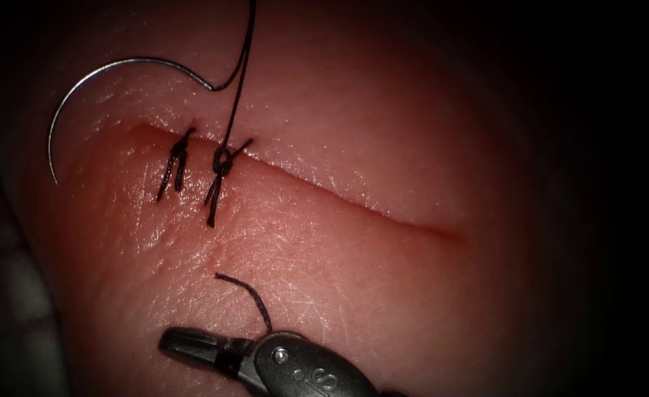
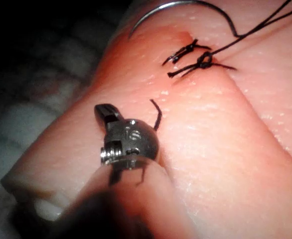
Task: Wound Closure
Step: Pull the right gripper down and the left gripper up to tighten the suture
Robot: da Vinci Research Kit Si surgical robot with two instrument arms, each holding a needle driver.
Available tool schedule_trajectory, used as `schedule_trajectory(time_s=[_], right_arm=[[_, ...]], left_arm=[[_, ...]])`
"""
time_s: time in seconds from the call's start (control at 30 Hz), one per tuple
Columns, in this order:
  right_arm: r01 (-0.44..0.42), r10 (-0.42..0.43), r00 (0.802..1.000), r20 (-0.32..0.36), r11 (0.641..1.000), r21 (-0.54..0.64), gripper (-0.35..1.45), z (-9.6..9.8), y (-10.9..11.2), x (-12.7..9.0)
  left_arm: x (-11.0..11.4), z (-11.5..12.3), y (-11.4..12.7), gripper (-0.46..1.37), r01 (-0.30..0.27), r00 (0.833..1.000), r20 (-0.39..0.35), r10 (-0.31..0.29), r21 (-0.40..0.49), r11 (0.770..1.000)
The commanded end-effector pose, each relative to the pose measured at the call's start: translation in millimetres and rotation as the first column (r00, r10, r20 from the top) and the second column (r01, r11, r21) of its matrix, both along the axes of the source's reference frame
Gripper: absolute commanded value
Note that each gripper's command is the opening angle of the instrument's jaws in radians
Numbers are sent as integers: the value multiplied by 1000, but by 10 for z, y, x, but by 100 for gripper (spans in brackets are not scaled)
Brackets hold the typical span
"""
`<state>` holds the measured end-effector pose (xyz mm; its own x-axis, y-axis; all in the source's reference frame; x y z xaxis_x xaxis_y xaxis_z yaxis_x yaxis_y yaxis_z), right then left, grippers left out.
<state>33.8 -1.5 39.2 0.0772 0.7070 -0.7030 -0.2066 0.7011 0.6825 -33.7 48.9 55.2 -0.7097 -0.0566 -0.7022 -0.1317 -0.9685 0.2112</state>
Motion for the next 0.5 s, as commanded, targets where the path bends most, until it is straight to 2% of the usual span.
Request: schedule_trajectory(time_s=[0.03, 0.23, 0.27, 0.33, 0.47, 0.5], right_arm=[[19, -19, 1000, -16, 1000, -6, -35, -7, -1, -3], [56, -57, 997, -48, 998, -38, -31, -22, 9, -6], [64, -67, 996, -55, 997, -53, -17, -24, 14, -7], [82, -89, 994, -69, 992, -91, -3, -27, 23, -9], [97, -109, 991, -77, 985, -145, 11, -30, 32, -10], [99, -112, 991, -77, 982, -161, 20, -31, 34, -10]], left_arm=[[0, 0, 0, -35, -5, 1000, -2, 5, -3, 1000], [0, 0, -1, -35, -4, 1000, -2, 4, -4, 1000], [0, 0, -1, -35, -4, 1000, -2, 4, -4, 1000], [-1, 0, -1, -35, -4, 1000, -2, 4, -4, 1000], [0, 0, -2, -35, -4, 1000, -3, 4, -5, 1000], [0, 0, -2, -35, -4, 1000, -3, 4, -5, 1000]])
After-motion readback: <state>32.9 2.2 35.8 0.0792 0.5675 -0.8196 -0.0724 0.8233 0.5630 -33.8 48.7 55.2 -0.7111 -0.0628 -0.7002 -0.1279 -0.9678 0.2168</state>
